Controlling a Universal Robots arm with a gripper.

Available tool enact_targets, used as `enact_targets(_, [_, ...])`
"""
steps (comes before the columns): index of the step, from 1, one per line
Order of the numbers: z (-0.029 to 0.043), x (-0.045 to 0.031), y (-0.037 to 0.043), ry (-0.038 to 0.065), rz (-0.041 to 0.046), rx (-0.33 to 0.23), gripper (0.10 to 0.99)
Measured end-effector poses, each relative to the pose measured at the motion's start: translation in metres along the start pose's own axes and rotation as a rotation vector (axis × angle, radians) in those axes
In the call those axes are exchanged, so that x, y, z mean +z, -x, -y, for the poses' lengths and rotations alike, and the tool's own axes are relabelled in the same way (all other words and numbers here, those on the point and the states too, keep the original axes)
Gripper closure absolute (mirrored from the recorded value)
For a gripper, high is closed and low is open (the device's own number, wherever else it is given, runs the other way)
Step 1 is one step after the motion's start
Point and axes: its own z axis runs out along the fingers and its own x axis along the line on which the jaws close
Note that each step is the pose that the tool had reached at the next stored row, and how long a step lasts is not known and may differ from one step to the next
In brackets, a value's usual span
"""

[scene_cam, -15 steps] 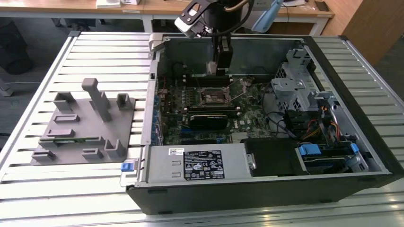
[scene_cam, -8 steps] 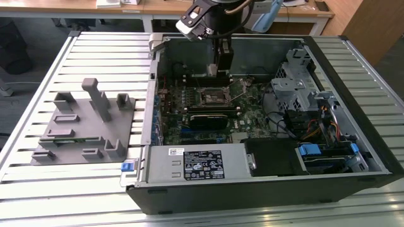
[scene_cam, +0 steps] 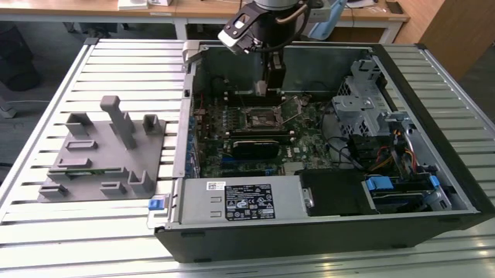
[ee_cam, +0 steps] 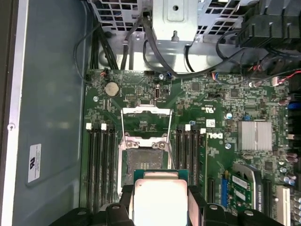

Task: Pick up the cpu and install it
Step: 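Place the cpu into insertion slot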

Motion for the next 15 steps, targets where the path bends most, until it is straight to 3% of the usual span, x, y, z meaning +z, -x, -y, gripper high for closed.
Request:
enact_targets(5, [0.0004, 0.008, -0.0024, 0.0, -0.0001, 0.0, 0.545])
enact_targets(15, [0.0009, 0.0162, -0.004, -0.001, 0.0, 0.0, 0.545])
